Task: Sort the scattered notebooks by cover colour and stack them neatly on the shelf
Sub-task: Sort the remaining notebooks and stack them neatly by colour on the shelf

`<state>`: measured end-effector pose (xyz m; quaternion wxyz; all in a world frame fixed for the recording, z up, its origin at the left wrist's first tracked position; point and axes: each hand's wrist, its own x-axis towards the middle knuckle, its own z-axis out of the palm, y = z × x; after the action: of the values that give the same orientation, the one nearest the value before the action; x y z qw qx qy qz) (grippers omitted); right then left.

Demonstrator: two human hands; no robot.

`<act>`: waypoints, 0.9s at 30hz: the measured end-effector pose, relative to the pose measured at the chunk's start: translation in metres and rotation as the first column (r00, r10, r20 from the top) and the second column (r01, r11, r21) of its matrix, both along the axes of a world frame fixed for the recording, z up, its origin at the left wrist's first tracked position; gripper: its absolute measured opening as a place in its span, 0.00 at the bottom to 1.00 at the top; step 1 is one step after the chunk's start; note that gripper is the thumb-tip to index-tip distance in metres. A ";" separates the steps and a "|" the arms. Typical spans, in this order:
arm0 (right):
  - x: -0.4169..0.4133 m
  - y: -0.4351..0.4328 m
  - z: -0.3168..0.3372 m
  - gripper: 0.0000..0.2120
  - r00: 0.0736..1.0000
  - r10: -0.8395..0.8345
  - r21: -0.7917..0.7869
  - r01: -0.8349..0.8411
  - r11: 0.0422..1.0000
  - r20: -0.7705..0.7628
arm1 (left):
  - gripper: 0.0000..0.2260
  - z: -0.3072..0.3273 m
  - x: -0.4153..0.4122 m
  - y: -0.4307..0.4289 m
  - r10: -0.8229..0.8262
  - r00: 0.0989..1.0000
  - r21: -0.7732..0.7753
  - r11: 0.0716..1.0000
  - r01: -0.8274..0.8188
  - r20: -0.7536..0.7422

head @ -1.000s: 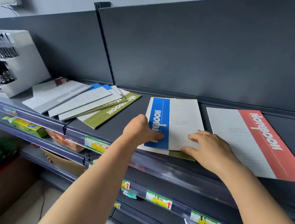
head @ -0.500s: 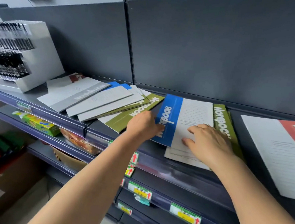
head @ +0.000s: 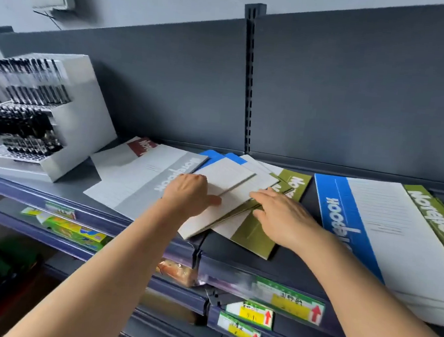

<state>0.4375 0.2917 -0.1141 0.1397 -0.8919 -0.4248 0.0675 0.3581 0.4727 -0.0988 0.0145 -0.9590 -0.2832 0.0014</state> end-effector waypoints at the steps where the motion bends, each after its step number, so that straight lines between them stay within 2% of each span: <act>1: -0.001 0.008 -0.003 0.23 1.000 0.012 -0.014 -0.012 1.000 -0.021 | 0.24 0.001 0.000 0.003 -0.027 1.000 0.023 0.999 0.027 -0.008; 3: -0.003 0.016 -0.008 0.24 1.000 0.019 -0.058 -0.020 0.998 -0.022 | 0.20 0.002 0.001 0.000 -0.095 0.992 0.134 0.985 0.105 -0.078; 6: -0.003 0.016 -0.006 0.23 1.000 -0.016 -0.118 0.018 0.993 0.020 | 0.12 -0.002 0.006 -0.012 -0.199 0.961 0.328 0.910 0.254 -0.191; 8: -0.002 0.012 -0.001 0.22 0.998 -0.031 -0.160 0.040 0.986 0.057 | 0.13 0.000 0.011 -0.023 -0.237 0.945 0.382 0.871 0.310 -0.226; 10: 0.001 0.005 0.001 0.20 0.995 -0.037 -0.180 0.053 0.982 0.087 | 0.12 0.005 0.016 -0.032 -0.270 0.943 0.397 0.858 0.326 -0.193; 13: 0.005 -0.016 0.005 0.19 0.992 -0.084 -0.183 0.100 0.978 0.091 | 0.13 0.008 0.022 -0.045 -0.325 0.945 0.297 0.899 0.322 -0.041; 16: 0.008 -0.034 0.014 0.17 0.985 -0.164 -0.202 0.170 0.964 0.047 | 0.20 0.006 0.026 -0.039 -0.301 0.946 0.030 0.954 0.299 0.122; 18: 0.008 -0.035 0.017 0.16 0.976 -0.199 -0.173 0.211 0.962 0.084 | 0.16 0.002 0.025 -0.021 -0.224 0.953 -0.116 0.961 0.251 0.203; 20: 0.002 -0.026 0.016 0.18 0.975 -0.193 -0.073 0.202 0.977 0.114 | 0.14 -0.003 0.021 -0.002 -0.194 0.971 -0.098 0.973 0.209 0.137; 22: -0.008 -0.011 0.012 0.22 0.993 -0.087 -0.003 0.088 0.996 0.084 | 0.15 -0.009 0.016 0.011 -0.181 0.983 -0.075 0.980 0.183 0.027; 24: -0.016 0.004 0.006 0.23 0.999 0.032 -0.043 -0.030 0.999 0.043 | 0.18 -0.011 0.011 0.020 -0.138 0.990 -0.096 0.986 0.135 -0.025; 27: -0.021 0.011 -0.001 0.23 0.999 0.034 -0.145 -0.031 0.989 0.023 | 0.21 -0.007 0.006 0.033 -0.057 0.998 -0.130 0.990 0.051 -0.038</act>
<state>0.4167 0.3023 -0.1149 0.0682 -0.8934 -0.4350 0.0891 0.3639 0.5059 -0.1062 -0.0414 -0.9649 -0.2561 0.0394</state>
